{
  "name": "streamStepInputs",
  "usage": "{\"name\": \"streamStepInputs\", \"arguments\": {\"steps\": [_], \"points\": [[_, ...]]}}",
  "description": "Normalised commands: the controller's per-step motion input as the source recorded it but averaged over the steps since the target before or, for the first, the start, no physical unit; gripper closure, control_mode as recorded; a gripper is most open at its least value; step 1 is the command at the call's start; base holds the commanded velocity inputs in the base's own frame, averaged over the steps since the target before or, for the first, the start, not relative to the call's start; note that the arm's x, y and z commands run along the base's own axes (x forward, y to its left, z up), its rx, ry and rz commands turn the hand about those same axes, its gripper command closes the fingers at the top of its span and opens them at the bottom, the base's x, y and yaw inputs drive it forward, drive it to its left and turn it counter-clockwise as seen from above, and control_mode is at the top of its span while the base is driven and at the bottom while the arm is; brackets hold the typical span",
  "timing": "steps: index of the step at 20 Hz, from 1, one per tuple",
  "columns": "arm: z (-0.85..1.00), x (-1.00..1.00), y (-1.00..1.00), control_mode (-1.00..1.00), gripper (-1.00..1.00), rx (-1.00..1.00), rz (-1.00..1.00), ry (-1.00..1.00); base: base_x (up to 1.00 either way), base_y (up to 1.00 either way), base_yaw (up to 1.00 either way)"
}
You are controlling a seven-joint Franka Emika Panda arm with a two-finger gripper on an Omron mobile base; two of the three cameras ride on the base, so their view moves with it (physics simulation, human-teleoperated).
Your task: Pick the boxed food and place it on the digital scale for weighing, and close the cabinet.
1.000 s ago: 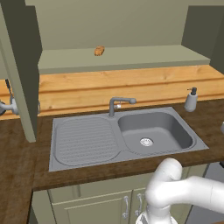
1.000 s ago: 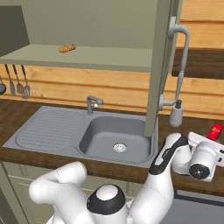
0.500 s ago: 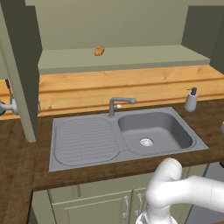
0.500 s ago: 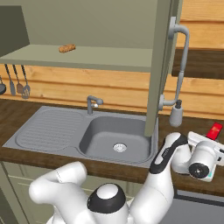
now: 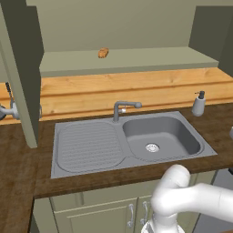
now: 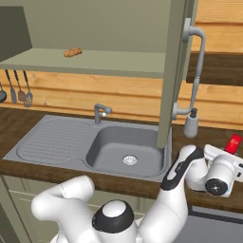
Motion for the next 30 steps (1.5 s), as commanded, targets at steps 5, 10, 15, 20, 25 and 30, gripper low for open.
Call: {"name": "streamStepInputs", "arguments": {"steps": [5, 10, 15, 20, 25, 30], "points": [[-0.03, -0.1, 0.03, -1.0, 1.0, -0.01, 0.0, 0.04, 0.0, 0.0, 0.0], [-0.04, 0.02, 0.06, -1.0, -1.0, -0.01, 0.0, 0.0, 0.0, 0.0, 0.0], [0.0, 0.0, 0.0, -1.0, -1.0, 0.0, 0.0, 0.0, 0.0, 0.0, 0.0], [0.0, -0.01, 0.0, -1.0, -1.0, 0.02, 0.0, 0.0, 0.0, 0.0, 0.0], [0.0, -0.35, 0.0, -1.0, -1.0, 0.0, 0.0, -0.03, 0.0, 0.0, 0.0], [0.0, -0.57, 0.11, -1.0, -1.0, 0.0, 0.0, -0.09, 0.0, 0.0, 0.0]]}}
